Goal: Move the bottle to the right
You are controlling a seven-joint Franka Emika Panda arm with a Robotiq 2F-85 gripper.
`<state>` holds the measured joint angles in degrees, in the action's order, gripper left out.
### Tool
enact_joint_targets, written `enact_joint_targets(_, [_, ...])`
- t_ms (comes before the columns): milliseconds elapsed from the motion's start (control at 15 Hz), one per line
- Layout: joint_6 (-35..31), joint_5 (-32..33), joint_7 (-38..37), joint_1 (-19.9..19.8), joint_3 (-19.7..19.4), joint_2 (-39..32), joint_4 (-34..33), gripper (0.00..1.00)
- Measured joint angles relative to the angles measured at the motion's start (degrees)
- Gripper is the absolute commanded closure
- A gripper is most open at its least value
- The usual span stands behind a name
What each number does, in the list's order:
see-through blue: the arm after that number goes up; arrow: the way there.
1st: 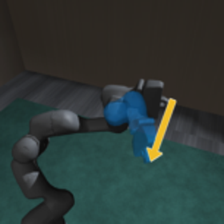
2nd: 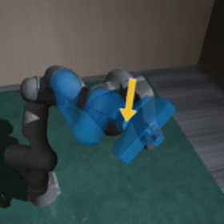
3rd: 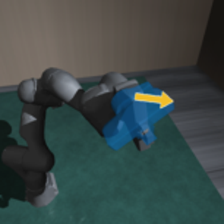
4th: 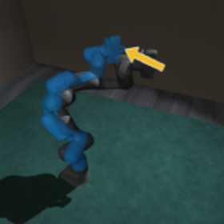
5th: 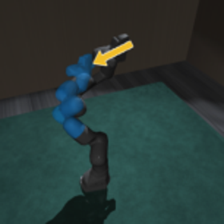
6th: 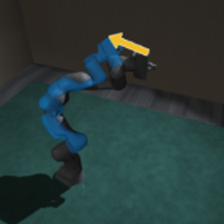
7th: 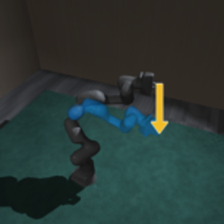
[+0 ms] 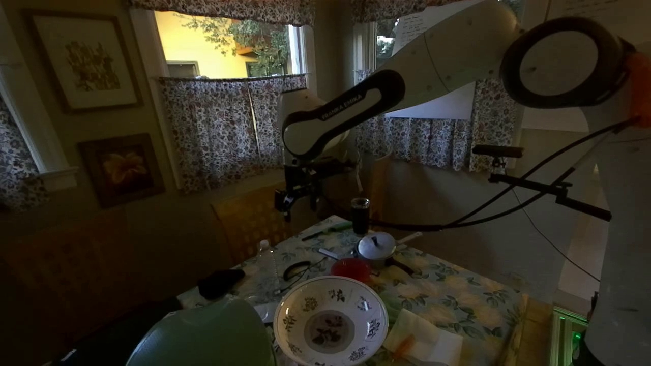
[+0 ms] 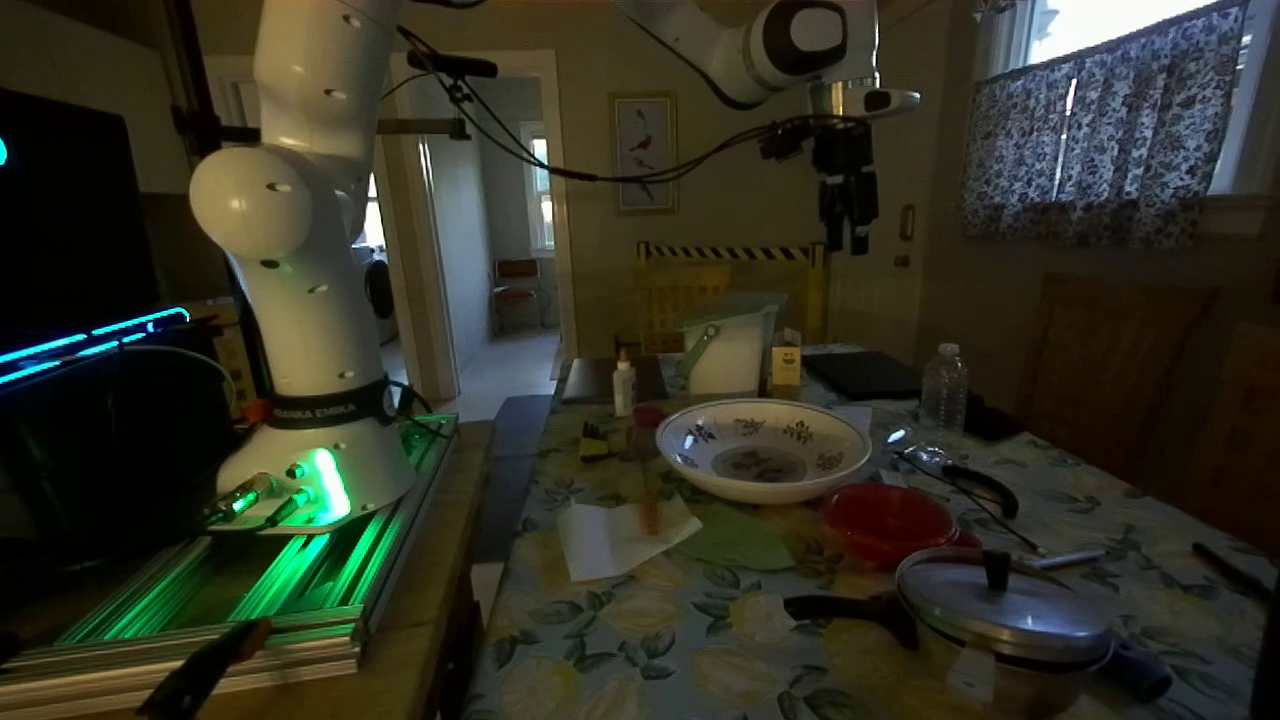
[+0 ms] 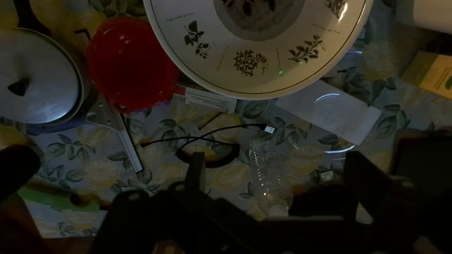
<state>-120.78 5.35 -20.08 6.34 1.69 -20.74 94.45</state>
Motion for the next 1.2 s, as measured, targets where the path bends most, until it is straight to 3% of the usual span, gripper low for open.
enact_joint_targets(267, [-3.3,0.8,0.2,0.0,-1.2,-1.8,-0.8,0.0])
enact_joint_targets(667, [-12.7,1.4,3.5,0.0,-3.1,-12.8,-9.2,0.0])
enact_joint_targets(1200, [-24.3,1.2,14.6,-0.5,-2.1,-24.6,-19.5,0.0])
